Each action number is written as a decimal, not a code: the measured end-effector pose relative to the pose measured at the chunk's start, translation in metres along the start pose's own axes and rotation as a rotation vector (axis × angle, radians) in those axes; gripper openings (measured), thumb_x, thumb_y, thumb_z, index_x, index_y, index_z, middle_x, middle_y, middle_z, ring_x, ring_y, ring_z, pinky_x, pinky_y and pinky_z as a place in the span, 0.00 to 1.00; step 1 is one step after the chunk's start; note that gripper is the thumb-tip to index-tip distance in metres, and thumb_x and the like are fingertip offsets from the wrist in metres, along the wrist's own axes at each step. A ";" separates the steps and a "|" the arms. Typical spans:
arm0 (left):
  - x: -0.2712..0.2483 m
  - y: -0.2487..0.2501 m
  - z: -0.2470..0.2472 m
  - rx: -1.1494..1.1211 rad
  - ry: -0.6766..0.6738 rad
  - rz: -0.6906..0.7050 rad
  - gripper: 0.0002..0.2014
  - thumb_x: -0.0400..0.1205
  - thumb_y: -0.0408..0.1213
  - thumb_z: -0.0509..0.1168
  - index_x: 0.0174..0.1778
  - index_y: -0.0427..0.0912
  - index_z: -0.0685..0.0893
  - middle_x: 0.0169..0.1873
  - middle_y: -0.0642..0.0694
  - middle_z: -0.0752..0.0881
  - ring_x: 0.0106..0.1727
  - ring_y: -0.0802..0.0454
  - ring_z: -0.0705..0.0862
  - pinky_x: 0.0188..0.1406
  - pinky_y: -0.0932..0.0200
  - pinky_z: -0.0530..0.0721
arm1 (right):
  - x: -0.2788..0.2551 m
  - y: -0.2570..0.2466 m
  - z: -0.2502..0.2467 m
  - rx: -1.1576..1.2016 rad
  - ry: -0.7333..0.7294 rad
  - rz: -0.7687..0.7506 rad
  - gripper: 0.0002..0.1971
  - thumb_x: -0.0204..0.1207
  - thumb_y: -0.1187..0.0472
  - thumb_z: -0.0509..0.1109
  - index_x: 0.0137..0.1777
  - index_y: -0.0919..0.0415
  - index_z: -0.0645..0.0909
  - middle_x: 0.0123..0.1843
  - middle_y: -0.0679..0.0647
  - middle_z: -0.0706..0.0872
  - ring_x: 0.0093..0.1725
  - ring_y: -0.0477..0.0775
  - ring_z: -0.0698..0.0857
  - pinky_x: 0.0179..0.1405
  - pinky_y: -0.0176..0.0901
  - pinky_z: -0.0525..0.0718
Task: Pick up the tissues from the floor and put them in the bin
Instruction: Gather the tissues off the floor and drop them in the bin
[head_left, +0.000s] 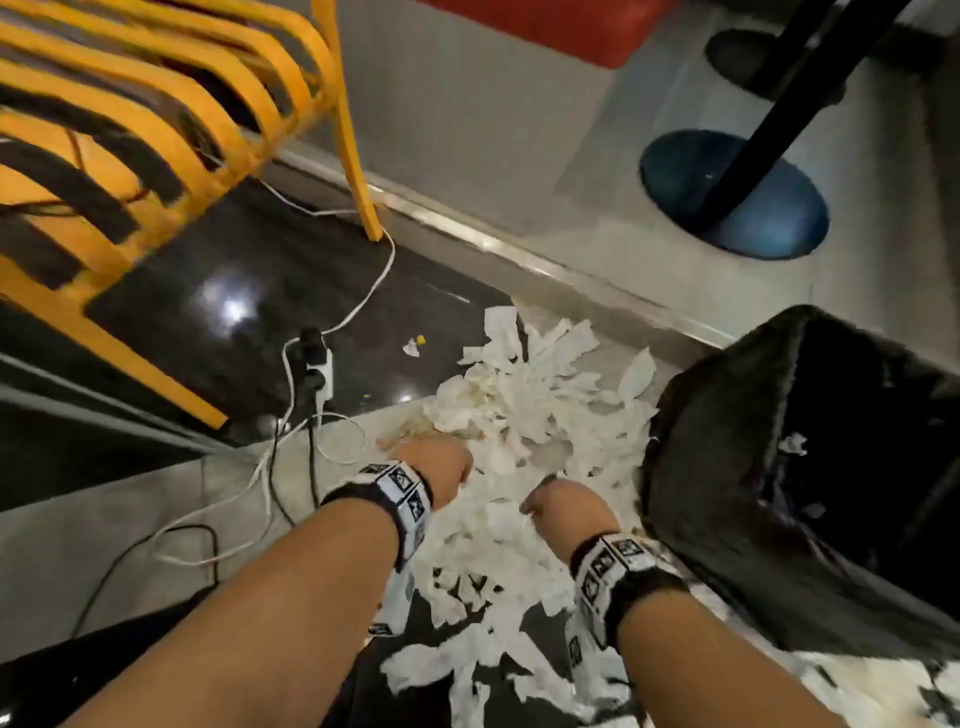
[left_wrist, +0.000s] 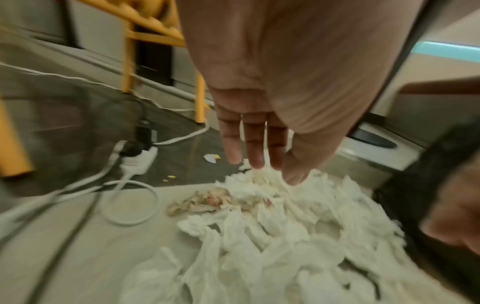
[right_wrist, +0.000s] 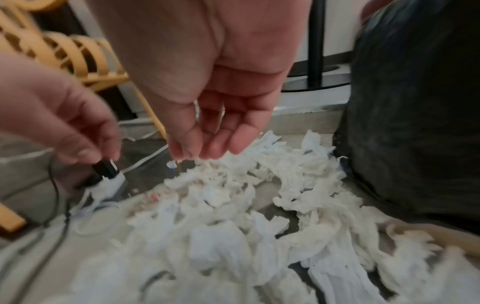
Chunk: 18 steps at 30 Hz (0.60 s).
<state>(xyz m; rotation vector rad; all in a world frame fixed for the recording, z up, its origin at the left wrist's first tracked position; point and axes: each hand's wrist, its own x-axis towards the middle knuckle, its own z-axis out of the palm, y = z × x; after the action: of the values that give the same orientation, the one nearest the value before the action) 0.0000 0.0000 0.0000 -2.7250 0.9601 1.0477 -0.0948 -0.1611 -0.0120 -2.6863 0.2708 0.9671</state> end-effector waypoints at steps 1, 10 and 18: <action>0.020 0.000 0.014 -0.002 0.004 0.035 0.17 0.78 0.31 0.59 0.62 0.46 0.80 0.64 0.40 0.79 0.63 0.39 0.79 0.58 0.51 0.78 | 0.019 0.003 0.013 -0.036 -0.022 -0.020 0.19 0.79 0.63 0.61 0.67 0.47 0.80 0.69 0.56 0.79 0.66 0.59 0.80 0.66 0.49 0.79; 0.099 0.003 0.069 0.096 -0.127 0.161 0.12 0.80 0.30 0.58 0.58 0.36 0.80 0.58 0.35 0.81 0.57 0.37 0.81 0.46 0.56 0.73 | 0.085 0.034 0.068 -0.133 -0.035 -0.079 0.18 0.79 0.60 0.61 0.68 0.55 0.79 0.65 0.60 0.82 0.64 0.61 0.80 0.63 0.49 0.78; 0.086 -0.016 0.006 -0.334 0.214 0.126 0.16 0.76 0.28 0.60 0.28 0.47 0.62 0.27 0.51 0.67 0.35 0.47 0.68 0.23 0.59 0.61 | 0.069 0.044 -0.014 0.558 0.269 -0.070 0.15 0.76 0.59 0.67 0.30 0.56 0.67 0.34 0.54 0.78 0.39 0.54 0.84 0.32 0.44 0.73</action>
<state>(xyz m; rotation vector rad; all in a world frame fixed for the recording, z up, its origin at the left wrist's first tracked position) 0.0545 -0.0311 -0.0610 -3.1393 1.0869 1.0347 -0.0460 -0.2129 -0.0542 -2.2766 0.4258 0.4200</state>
